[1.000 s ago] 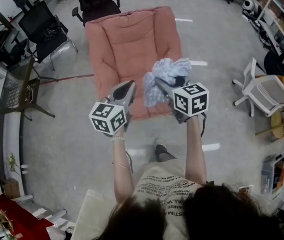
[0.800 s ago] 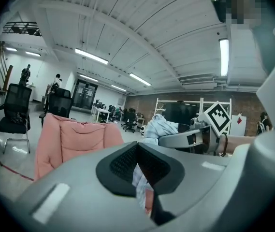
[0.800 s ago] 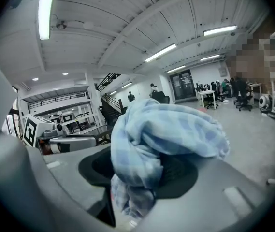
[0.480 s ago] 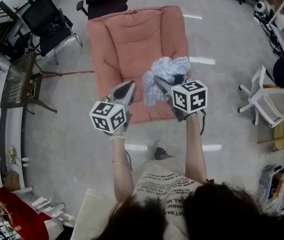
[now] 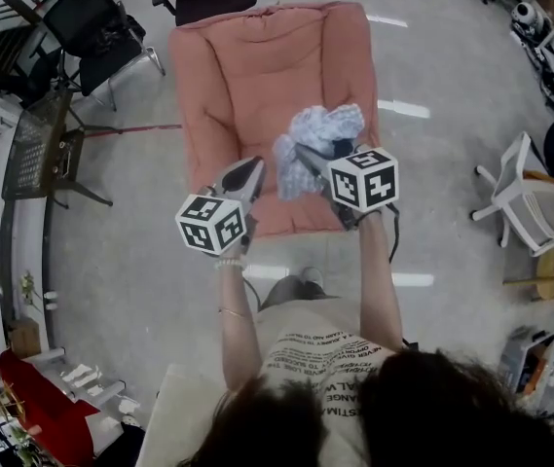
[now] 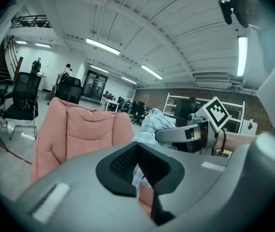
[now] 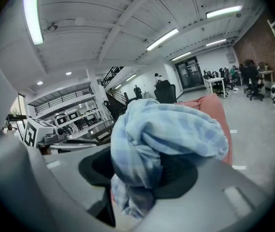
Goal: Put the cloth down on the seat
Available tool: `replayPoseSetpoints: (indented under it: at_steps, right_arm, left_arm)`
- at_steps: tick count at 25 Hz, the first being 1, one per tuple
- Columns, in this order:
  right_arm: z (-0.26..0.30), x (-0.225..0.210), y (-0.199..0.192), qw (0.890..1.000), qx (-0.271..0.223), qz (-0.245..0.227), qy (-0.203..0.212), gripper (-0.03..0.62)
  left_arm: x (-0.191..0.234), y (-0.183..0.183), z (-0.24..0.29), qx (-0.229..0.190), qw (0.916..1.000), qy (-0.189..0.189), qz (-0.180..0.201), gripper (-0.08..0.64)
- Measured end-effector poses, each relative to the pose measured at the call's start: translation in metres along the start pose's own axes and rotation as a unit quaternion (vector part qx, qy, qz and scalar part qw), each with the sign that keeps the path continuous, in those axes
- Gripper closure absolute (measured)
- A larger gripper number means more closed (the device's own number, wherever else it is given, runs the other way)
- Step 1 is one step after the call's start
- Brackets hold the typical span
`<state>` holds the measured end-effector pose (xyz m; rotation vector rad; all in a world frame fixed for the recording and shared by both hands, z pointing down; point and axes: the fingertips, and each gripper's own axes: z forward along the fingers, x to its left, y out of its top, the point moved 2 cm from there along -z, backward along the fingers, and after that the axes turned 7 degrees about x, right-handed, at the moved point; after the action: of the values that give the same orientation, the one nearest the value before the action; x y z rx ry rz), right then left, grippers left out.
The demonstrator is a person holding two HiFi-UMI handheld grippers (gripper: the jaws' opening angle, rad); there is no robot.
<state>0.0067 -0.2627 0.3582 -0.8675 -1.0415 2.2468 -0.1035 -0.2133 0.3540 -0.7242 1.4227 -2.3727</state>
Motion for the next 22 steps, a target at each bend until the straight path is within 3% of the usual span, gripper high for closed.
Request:
replayPoseSetpoints:
  at_steps: [11, 22]
  right_arm:
    - [0.055, -0.004, -0.009, 0.999, 0.035, 0.031, 0.014, 0.373]
    - [0.103, -0.017, -0.005, 0.997, 0.065, 0.042, 0.018, 0.373]
  left_arm:
    - [0.046, -0.020, 0.017, 0.040, 0.9987, -0.002, -0.031, 0.561]
    - [0.082, -0.035, 0.045, 0.073, 0.9952, -0.036, -0.054, 0.561]
